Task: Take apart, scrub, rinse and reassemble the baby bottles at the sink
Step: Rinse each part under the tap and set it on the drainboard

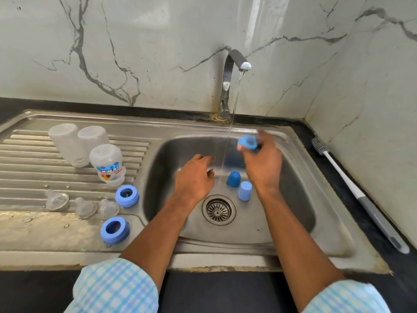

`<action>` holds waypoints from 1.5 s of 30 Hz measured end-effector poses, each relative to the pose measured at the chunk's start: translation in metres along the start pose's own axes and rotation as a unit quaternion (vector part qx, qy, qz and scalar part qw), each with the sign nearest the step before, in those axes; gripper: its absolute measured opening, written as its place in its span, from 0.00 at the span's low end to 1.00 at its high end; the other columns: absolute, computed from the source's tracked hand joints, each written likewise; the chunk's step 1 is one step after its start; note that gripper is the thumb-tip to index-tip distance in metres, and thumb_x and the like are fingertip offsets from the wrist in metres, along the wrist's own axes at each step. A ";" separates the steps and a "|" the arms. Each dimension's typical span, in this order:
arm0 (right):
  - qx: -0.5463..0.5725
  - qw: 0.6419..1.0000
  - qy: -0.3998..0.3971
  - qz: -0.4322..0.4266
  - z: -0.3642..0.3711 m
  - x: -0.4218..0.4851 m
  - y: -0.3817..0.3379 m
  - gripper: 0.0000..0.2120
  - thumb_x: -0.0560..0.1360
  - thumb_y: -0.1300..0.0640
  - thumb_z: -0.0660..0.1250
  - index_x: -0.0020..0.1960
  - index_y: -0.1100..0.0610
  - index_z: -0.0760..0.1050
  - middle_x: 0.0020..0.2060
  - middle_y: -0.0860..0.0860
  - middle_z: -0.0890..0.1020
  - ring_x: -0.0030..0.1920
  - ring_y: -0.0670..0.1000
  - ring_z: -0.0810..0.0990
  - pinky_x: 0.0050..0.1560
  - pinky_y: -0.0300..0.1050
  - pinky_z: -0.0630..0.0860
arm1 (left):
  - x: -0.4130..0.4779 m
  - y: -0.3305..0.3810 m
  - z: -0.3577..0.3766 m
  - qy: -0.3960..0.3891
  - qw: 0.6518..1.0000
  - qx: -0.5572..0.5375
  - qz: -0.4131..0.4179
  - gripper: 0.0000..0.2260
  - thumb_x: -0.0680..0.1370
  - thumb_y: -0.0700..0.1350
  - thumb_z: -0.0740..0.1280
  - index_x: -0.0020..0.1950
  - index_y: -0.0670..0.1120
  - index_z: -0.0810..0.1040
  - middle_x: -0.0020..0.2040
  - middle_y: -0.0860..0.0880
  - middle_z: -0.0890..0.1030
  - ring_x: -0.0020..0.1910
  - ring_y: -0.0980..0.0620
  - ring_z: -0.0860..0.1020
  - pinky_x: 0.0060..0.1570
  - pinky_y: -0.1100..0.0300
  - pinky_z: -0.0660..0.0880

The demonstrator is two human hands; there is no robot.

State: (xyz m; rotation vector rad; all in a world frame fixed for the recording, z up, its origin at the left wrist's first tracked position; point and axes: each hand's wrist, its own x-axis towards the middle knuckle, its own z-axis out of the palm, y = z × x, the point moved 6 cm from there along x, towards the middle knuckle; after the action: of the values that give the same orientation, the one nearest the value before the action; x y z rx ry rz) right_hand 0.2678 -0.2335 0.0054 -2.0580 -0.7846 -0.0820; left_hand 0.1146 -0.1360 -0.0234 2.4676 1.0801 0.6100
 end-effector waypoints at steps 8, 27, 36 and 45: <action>0.020 0.999 -0.023 0.024 0.001 0.004 0.012 0.25 0.71 0.49 0.76 0.65 0.54 0.76 0.55 0.47 0.82 0.54 0.47 0.80 0.53 0.42 0.76 | 0.001 -0.002 0.001 -0.005 1.000 -0.004 -0.003 0.20 0.81 0.49 0.64 0.74 0.52 0.71 0.69 0.51 0.73 0.65 0.48 0.75 0.60 0.52 0.75; -0.139 0.962 -0.226 0.065 0.025 -0.004 0.035 0.29 0.69 0.52 0.79 0.66 0.57 0.75 0.61 0.54 0.81 0.59 0.54 0.80 0.59 0.48 0.75 | -0.003 0.002 0.004 -0.029 0.999 0.015 0.000 0.18 0.81 0.49 0.64 0.72 0.51 0.73 0.66 0.51 0.75 0.62 0.48 0.76 0.59 0.52 0.75; 0.007 0.974 -0.224 0.018 0.020 -0.031 -0.006 0.28 0.68 0.51 0.79 0.64 0.59 0.78 0.57 0.55 0.83 0.49 0.46 0.80 0.50 0.37 0.73 | -0.027 0.005 -0.022 -0.020 0.999 -0.023 0.008 0.13 0.79 0.46 0.67 0.63 0.50 0.81 0.58 0.50 0.82 0.56 0.48 0.79 0.55 0.53 0.76; 0.087 0.929 -0.353 -0.060 0.032 -0.106 -0.074 0.24 0.68 0.63 0.77 0.62 0.62 0.79 0.56 0.55 0.84 0.55 0.51 0.83 0.60 0.48 0.78 | -0.102 -0.035 -0.080 -0.015 0.997 -0.058 -0.045 0.10 0.79 0.47 0.68 0.58 0.52 0.84 0.52 0.52 0.83 0.52 0.51 0.80 0.52 0.53 0.75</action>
State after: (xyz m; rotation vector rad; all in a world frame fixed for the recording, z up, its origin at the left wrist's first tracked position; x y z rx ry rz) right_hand 0.1341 -0.2332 0.0049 -1.8594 -1.2977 0.6749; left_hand -0.0107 -0.1777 0.0020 2.3094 1.1055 0.5887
